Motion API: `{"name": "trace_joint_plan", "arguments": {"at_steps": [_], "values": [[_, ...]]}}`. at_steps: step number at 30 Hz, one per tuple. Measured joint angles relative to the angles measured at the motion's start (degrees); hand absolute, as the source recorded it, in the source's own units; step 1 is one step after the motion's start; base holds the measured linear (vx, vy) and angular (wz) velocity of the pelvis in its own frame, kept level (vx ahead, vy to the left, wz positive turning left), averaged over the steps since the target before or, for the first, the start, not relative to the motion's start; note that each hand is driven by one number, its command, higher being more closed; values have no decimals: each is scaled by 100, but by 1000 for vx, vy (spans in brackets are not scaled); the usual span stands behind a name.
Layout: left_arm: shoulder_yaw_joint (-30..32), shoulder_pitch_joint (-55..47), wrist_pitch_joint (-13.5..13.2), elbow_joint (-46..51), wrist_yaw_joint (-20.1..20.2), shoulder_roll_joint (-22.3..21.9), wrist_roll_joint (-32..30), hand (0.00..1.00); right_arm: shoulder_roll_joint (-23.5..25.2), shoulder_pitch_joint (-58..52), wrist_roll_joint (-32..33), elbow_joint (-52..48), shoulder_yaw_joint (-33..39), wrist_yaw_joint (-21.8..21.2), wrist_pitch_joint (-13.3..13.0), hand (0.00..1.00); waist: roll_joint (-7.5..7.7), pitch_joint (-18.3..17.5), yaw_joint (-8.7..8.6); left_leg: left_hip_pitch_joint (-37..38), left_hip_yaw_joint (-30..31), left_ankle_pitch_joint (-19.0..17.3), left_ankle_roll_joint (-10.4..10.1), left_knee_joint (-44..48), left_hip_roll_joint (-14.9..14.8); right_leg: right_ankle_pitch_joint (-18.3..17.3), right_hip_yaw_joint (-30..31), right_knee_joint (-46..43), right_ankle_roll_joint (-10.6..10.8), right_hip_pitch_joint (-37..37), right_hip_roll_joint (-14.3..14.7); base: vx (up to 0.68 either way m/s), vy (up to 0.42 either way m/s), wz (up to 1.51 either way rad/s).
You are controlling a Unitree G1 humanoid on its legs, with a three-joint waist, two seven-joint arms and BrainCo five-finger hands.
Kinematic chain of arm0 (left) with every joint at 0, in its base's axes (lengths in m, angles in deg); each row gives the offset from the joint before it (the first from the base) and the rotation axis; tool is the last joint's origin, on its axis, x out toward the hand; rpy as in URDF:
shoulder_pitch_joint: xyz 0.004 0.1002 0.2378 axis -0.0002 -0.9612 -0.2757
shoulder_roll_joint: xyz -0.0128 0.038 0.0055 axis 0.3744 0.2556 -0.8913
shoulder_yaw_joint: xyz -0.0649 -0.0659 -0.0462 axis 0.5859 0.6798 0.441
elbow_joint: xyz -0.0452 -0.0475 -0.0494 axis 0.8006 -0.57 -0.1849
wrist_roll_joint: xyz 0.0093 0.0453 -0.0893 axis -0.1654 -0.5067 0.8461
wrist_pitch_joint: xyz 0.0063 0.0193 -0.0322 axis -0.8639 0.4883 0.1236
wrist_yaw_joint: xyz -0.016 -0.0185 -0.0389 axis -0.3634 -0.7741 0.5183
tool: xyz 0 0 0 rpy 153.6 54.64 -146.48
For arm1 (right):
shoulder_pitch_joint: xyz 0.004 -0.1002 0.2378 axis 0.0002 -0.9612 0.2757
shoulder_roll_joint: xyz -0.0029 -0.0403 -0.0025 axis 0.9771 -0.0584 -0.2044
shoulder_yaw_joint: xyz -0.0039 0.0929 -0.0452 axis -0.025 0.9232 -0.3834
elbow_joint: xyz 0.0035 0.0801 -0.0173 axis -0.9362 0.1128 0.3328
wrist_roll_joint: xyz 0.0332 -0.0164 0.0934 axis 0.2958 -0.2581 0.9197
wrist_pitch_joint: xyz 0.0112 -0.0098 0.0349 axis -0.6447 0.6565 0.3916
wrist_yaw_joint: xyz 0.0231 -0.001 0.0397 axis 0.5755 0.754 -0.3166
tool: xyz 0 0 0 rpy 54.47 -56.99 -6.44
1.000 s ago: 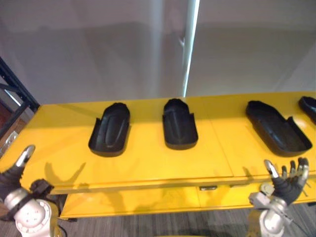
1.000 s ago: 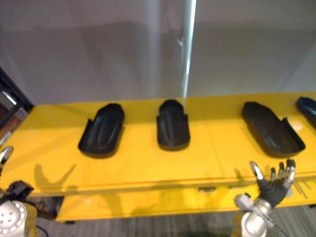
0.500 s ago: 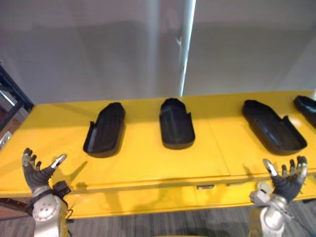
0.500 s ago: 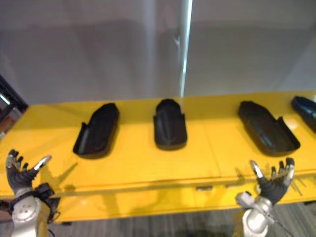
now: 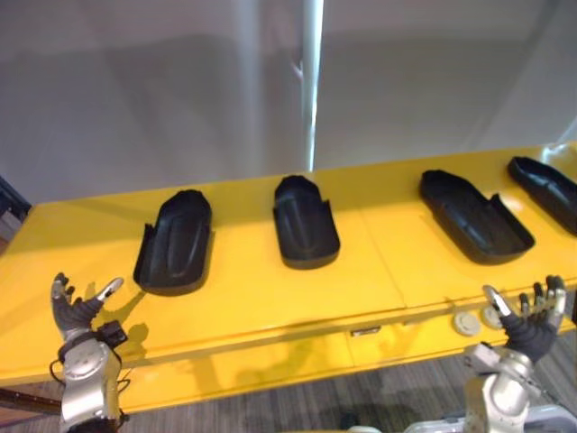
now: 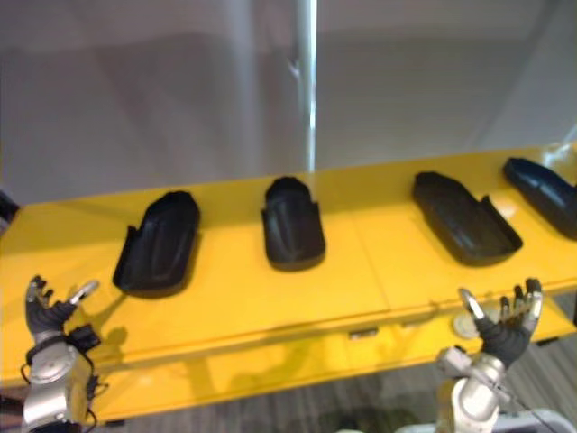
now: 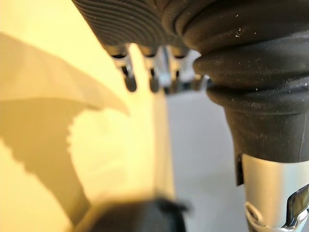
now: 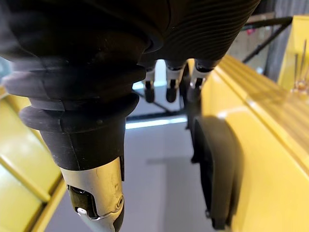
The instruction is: Walk over and take plastic housings, then place them on the shelf
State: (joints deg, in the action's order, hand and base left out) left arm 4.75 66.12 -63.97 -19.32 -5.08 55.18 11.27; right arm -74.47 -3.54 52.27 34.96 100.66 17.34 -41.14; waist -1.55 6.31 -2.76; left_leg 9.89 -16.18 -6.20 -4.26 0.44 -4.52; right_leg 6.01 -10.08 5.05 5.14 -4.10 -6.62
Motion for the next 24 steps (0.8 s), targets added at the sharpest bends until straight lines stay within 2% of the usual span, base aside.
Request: {"name": "trace_joint_plan", "arguments": {"at_steps": [6,13,24], "values": [[-465,286,-89,-662,512,244,142,0,-159,72,-2,22,44,-121,0,0,-6,5,4,13,-85,-7,-15,-4,-2,30,96,-40,9,62,7,7,-2,-6],[-632,457,-202,-911,712,396,232,0,-245,103,1,28,44,-247,1,0,13,17,12,33,-188,-10,-20,0,7,64,206,-39,10,94,9,-17,-5,-7],[-775,485,-320,-1005,1266,438,443,0,-309,120,2,28,43,-321,8,0,44,35,26,26,-195,-10,-20,2,9,72,213,10,5,83,5,-31,-7,-1]]}}
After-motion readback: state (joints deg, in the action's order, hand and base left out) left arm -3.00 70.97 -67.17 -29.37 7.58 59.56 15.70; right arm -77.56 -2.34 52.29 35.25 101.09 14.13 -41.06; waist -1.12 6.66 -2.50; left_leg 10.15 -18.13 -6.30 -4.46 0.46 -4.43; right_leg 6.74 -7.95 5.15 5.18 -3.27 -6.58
